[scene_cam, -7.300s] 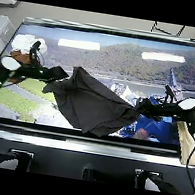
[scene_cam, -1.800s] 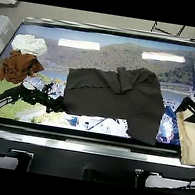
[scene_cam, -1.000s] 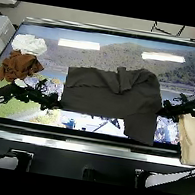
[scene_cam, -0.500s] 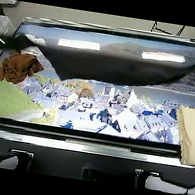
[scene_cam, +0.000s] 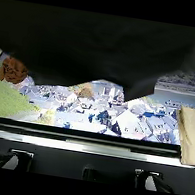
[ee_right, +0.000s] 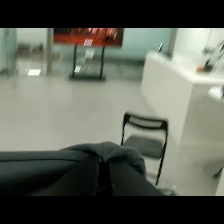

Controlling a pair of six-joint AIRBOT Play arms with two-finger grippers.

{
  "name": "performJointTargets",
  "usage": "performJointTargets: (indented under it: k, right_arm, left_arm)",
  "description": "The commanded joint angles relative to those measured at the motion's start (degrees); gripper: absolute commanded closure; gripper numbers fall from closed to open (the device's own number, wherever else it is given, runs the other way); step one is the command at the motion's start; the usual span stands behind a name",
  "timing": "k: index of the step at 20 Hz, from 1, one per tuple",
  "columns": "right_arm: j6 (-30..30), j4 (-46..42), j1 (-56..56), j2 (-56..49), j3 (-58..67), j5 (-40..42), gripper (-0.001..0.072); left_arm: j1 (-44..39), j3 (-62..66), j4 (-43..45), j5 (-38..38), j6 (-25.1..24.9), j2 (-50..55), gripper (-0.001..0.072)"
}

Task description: Fold the clothes and pants, and hang the long-sleeved shirts on hangers.

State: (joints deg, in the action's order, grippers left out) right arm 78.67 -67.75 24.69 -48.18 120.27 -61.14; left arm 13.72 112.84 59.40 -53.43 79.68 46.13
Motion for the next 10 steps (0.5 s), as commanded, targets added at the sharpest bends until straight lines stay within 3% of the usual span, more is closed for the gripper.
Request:
performJointTargets:
  k: [1, 4, 8, 10]
  right_arm:
    - [0.6, -2.6, -0.1, 4.6, 0.2, 4.7, 0.0673]
    - [3.8, -2.6, -0.1, 2.3, 0.2, -0.1, 0.0673]
    - [5.8, 2.4, -0.1, -10.0, -2.7, -29.9, 0.0675]
    - [7.9, 2.7, -2.0, -17.6, -11.8, -37.8, 0.0676]
  left_arm:
    - [0.1, 0.9, 0.5, 1.9, 0.5, -3.8, 0.0686]
    - [0.1, 0.9, 1.1, 0.0, 0.5, -2.4, 0.0686]
    - [0.0, -3.1, -1.7, -16.3, 1.5, 7.2, 0.0685]
    - [-1.6, -10.6, -2.1, -19.6, 1.2, 13.2, 0.0685]
